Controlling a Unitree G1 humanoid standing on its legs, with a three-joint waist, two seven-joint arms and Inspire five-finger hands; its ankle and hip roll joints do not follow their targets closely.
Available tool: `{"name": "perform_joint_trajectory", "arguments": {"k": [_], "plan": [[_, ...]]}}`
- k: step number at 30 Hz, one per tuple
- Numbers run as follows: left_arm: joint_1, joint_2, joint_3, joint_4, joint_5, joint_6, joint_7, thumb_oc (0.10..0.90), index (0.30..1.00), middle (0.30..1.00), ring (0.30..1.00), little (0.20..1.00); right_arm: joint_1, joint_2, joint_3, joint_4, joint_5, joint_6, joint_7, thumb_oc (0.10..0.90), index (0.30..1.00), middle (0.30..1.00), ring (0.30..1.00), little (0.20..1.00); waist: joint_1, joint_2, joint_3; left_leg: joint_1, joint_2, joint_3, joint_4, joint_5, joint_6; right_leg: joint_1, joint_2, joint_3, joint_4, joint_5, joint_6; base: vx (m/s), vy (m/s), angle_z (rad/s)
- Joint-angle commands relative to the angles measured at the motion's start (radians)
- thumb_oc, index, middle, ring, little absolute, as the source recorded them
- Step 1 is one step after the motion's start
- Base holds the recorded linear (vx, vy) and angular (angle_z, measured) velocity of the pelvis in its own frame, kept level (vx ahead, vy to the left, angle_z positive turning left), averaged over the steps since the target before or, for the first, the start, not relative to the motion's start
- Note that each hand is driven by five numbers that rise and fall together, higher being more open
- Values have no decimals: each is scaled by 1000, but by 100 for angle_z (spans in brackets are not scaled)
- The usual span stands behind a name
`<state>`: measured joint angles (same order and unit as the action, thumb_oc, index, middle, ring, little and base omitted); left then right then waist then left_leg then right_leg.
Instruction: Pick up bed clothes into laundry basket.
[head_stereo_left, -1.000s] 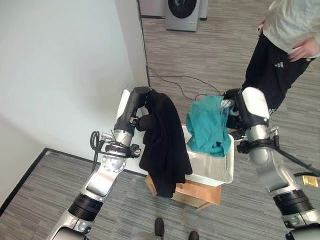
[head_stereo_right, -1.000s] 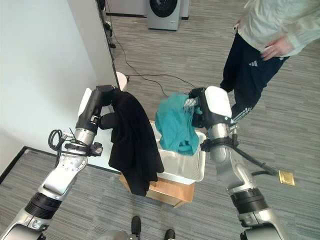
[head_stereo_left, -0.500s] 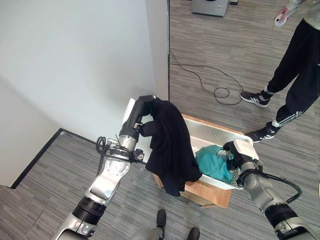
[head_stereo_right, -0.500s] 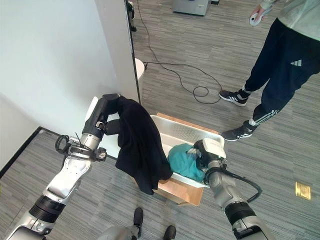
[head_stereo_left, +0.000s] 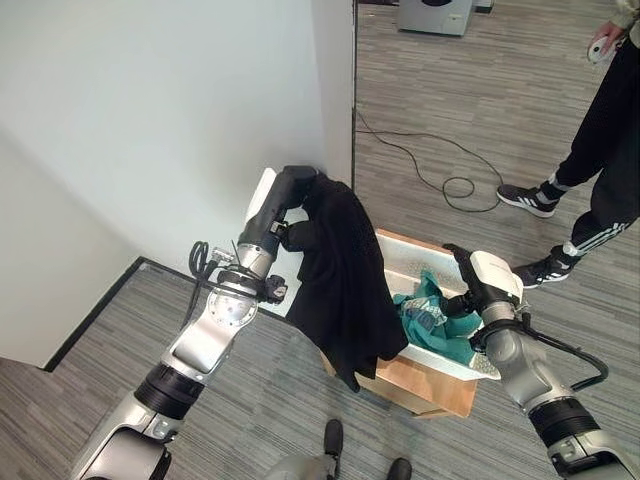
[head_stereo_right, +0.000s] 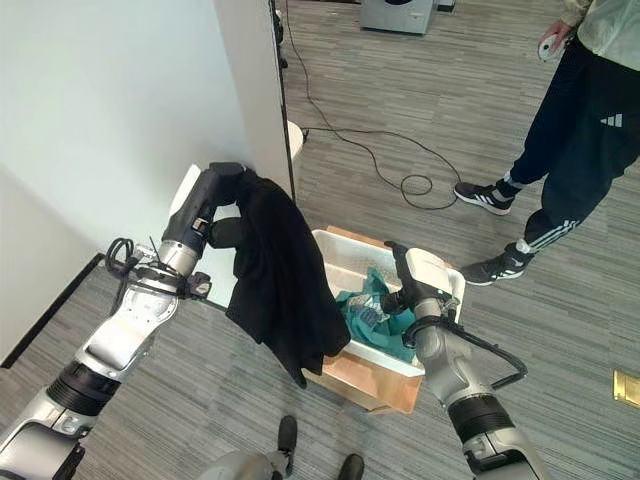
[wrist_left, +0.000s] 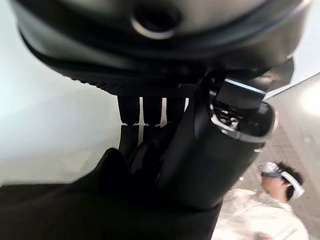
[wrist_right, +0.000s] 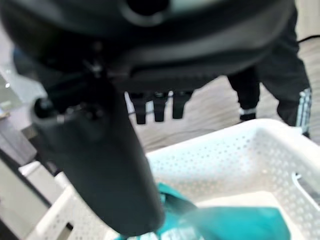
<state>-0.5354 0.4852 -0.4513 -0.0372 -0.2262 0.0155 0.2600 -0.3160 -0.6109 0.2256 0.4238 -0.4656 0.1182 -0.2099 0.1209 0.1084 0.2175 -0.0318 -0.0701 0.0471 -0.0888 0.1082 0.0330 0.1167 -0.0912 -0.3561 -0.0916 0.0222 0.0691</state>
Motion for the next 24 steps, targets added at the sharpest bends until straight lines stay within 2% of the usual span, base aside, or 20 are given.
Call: {"name": "perform_joint_trajectory", "arguments": {"k": [1,13,16,24], "plan": [[-570,-205,33,123,-75,-169,93,400,300,300,300,300,-116,-88,8,-76,-9,-24,-74,800,900,900,900,900,-53,-7,-133,55,99,72,2,-97,-75,90,-89,-15,4,-89,113,0,0,0],[-818,-262,-19,247,-234,-203,101,400,300,300,300,300,-135,-96,32,-92,-37,-4,-52,800,900,900,900,900,-83,19,-158,77,96,84,2,-102,-72,97,-93,-7,4,-86,119,3,-8,1],[-884,-240,-29,286,-249,-209,106,400,300,300,300,300,-130,-98,32,-94,-35,-7,-49,800,900,900,900,900,-89,24,-163,80,97,87,2,-102,-73,94,-95,-2,4,-84,121,0,0,0],[-945,-218,-36,354,-288,-215,107,400,300,300,300,300,-99,-94,21,-108,-25,-16,-46,800,900,900,900,900,-106,23,-170,80,99,95,2,-104,-76,88,-90,2,4,-78,122,10,-9,-4]]}}
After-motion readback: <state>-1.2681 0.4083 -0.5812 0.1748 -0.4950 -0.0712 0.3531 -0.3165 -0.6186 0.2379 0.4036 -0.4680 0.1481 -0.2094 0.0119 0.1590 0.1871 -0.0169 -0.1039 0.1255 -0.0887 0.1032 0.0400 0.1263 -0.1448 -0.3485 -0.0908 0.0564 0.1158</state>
